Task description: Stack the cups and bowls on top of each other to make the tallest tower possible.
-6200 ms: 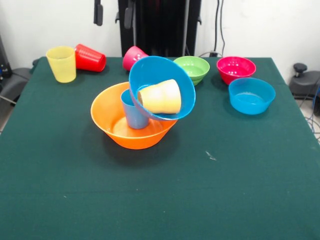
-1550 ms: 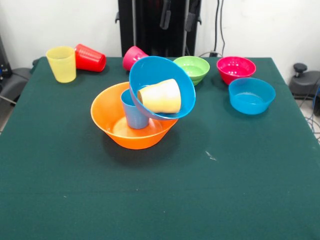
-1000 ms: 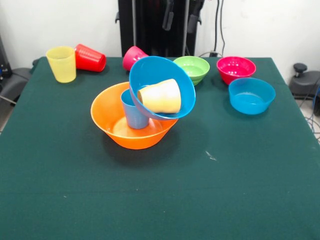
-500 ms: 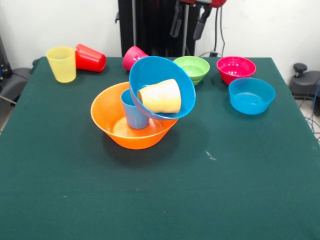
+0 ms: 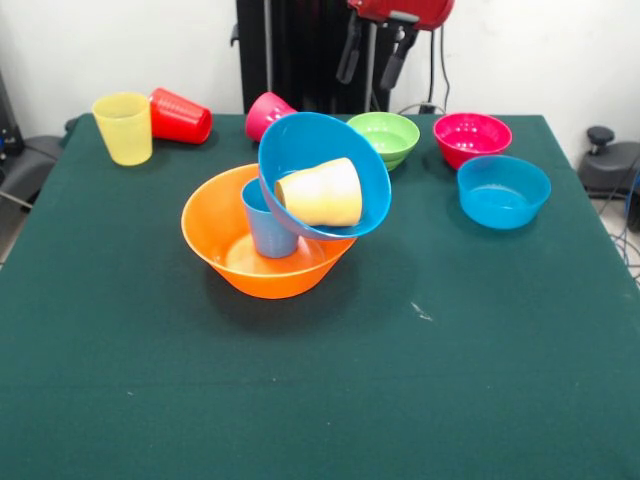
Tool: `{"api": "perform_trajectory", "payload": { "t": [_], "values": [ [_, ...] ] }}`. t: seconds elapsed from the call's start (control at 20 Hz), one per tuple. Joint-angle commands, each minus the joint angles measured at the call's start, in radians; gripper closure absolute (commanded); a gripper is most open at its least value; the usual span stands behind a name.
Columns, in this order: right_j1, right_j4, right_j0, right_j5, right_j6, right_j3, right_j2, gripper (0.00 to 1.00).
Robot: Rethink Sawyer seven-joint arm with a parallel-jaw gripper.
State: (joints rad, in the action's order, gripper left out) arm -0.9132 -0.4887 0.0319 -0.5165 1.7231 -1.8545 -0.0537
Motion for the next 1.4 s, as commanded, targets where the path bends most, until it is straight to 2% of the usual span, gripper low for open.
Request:
{"api": "perform_trajectory", "payload": {
  "t": [0.05, 0.25, 0.45, 0.65, 1.05, 1.2, 1.4],
  "values": [
    [0.077, -0.019, -0.040, 0.075, 0.189, 0.039, -0.019, 0.00],
    [0.069, 0.073, 0.036, 0.100, 0.151, -0.028, 0.073, 0.00],
    [0.071, 0.101, 0.049, 0.107, 0.146, -0.048, 0.091, 0.00],
    [0.066, 0.172, 0.100, 0.152, 0.138, -0.109, 0.165, 0.00],
    [0.084, 0.200, 0.065, 0.179, 0.158, -0.121, 0.146, 0.00],
    [0.086, 0.137, -0.007, 0.123, 0.158, -0.071, 0.050, 0.00],
    [0.010, 0.203, 0.040, 0.005, 0.094, -0.101, 0.097, 0.00]
  ]
}}
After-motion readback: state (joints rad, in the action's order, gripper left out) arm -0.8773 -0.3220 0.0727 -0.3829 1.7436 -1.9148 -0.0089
